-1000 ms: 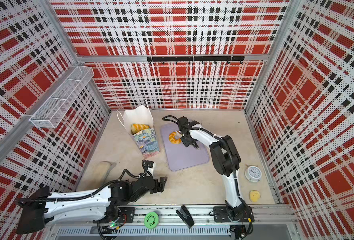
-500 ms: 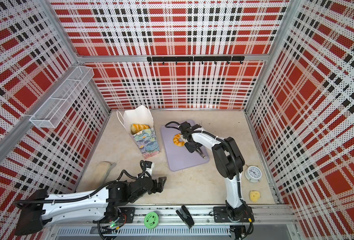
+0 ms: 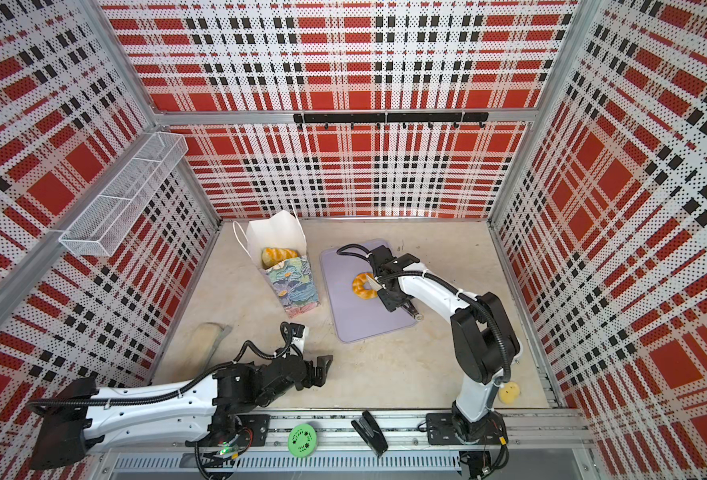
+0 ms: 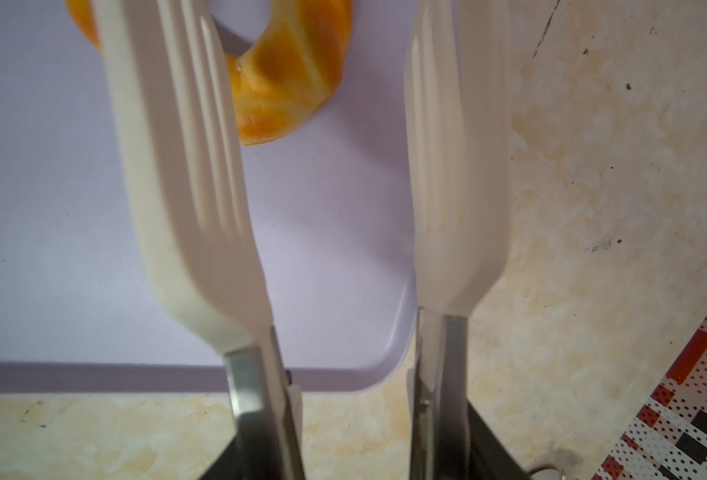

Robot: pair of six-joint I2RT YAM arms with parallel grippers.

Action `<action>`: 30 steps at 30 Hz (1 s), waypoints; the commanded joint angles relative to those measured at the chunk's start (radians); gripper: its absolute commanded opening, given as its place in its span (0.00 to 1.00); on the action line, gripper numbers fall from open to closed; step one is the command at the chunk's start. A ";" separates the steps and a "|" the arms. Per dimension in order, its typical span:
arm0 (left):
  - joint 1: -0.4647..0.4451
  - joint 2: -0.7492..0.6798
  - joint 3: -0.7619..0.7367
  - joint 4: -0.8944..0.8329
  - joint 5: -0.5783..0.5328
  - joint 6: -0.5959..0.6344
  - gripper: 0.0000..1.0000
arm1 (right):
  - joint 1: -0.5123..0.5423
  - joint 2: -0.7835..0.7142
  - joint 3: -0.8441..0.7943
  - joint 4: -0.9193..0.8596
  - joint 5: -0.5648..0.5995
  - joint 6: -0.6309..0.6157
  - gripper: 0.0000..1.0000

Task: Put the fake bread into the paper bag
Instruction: 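Close the tongs on the braided ring bun with the right gripper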

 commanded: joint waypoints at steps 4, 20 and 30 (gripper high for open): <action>-0.014 0.008 -0.005 0.014 -0.025 -0.023 0.99 | -0.004 0.044 0.064 0.020 0.021 -0.039 0.54; -0.016 0.006 -0.013 0.012 -0.026 -0.027 0.99 | -0.022 0.134 0.153 0.000 0.032 -0.124 0.54; -0.016 0.019 -0.007 0.013 -0.027 -0.024 0.99 | -0.030 0.167 0.177 -0.020 0.021 -0.136 0.54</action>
